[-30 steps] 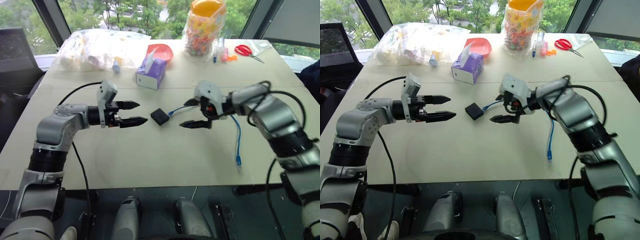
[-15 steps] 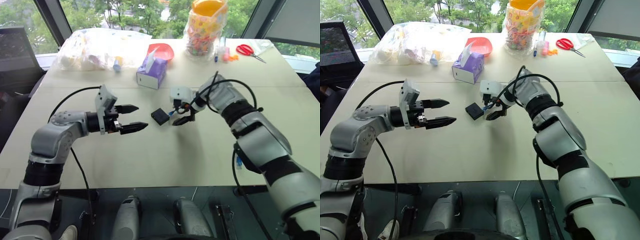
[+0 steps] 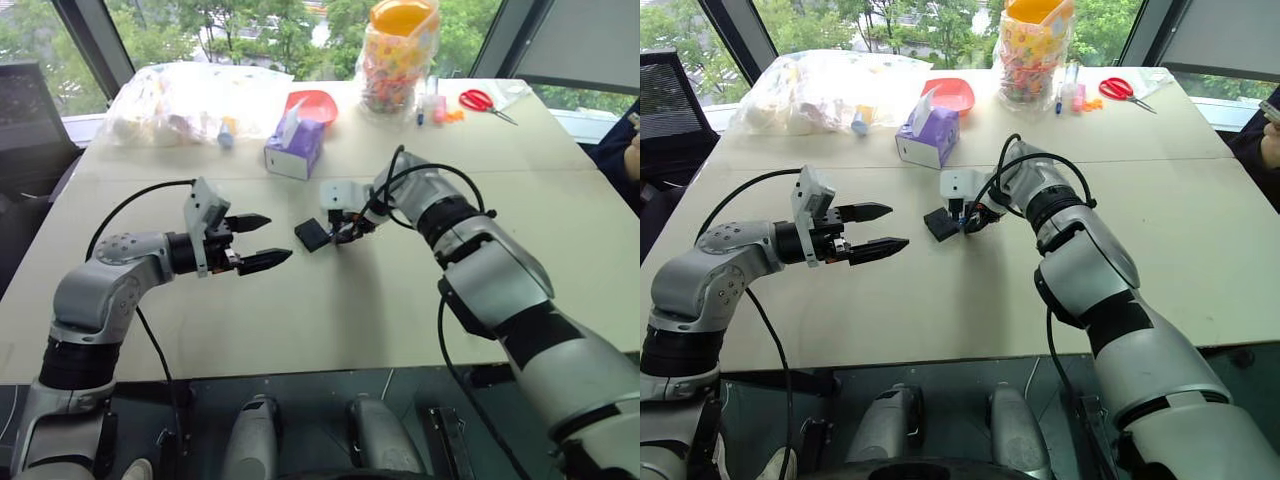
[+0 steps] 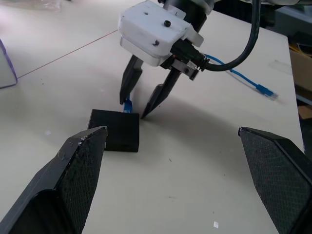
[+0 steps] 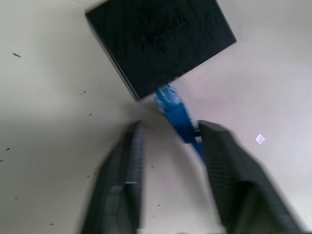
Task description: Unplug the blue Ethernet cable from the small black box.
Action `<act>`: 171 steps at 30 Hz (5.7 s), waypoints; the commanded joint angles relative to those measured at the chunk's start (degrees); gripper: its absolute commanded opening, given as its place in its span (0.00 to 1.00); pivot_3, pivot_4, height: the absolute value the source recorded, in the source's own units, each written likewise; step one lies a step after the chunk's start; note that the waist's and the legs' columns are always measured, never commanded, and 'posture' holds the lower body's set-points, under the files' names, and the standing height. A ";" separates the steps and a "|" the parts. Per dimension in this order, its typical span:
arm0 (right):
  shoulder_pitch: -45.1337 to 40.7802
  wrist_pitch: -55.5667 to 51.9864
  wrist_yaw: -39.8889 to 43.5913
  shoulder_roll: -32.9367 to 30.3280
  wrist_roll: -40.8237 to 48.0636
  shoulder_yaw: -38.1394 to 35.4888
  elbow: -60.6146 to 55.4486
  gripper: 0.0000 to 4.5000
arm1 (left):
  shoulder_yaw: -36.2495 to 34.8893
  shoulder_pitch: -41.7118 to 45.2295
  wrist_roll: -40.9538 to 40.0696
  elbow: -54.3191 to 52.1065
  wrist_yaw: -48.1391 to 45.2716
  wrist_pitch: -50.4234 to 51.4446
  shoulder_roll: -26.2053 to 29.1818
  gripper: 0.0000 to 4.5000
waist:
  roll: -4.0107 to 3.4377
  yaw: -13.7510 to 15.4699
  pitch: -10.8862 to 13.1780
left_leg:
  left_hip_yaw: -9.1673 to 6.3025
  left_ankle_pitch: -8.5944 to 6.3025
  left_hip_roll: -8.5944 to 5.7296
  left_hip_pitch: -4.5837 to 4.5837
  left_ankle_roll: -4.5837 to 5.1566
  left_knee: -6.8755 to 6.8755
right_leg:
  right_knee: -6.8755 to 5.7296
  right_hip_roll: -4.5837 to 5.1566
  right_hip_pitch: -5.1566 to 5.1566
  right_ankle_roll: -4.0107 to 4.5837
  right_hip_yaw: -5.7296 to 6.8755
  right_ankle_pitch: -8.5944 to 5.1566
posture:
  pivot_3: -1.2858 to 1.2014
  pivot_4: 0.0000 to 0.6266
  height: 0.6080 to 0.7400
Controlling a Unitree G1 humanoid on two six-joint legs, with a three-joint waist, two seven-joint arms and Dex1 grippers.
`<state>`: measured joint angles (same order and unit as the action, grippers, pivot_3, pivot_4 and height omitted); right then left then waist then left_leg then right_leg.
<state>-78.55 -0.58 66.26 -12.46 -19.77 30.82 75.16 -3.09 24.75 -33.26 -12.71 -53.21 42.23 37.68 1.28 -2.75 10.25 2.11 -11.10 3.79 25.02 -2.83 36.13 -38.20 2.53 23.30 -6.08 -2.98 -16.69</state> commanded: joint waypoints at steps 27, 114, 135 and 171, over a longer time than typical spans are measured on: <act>52.01 -4.50 -42.32 -14.53 -17.50 -17.32 -95.49 0.01 | -2.67 19.44 -5.84 18.20 0.84 3.34 -9.11 1.00 | 0.00 1.73 0.01 | -0.03 0.04 -0.07 0.35 -0.05 0.11 | 0.13 0.01 0.20 -0.05 -0.01 -0.06 | 0.52 0.24 0.96; 19.21 -64.26 -1.33 -18.41 53.56 -24.82 -70.72 0.61 | 1.64 27.96 -3.41 26.44 -25.71 -1.32 -3.94 0.11 | -0.02 1.90 0.04 | -0.15 0.04 -0.03 0.46 -0.03 0.00 | 0.09 -0.04 0.28 -0.07 0.10 -0.05 | 0.52 0.24 0.96; 18.07 -65.54 -2.05 -17.64 55.28 -24.94 -70.44 0.42 | 3.14 26.39 -2.03 25.60 -26.54 -3.08 -3.58 0.11 | -0.02 1.87 0.04 | -0.16 0.04 -0.03 0.46 -0.03 -0.01 | 0.09 -0.04 0.29 -0.07 0.10 -0.05 | 0.52 0.24 0.96; 19.23 -63.14 -2.12 -19.35 53.79 -23.64 -69.73 0.01 | 3.37 24.49 -2.27 23.23 -27.96 -2.93 -1.57 0.11 | -0.02 1.82 0.04 | -0.16 0.04 -0.03 0.46 -0.03 -0.02 | 0.09 -0.04 0.30 -0.07 0.10 -0.05 | 0.52 0.24 0.96</act>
<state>-58.66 -65.36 64.52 -30.54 34.33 8.78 5.45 0.81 49.51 -35.36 13.14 -79.91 39.46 34.70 1.26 -0.93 10.29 1.95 -11.06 3.76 25.49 -2.86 36.11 -38.12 2.49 23.60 -6.15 -2.88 -16.75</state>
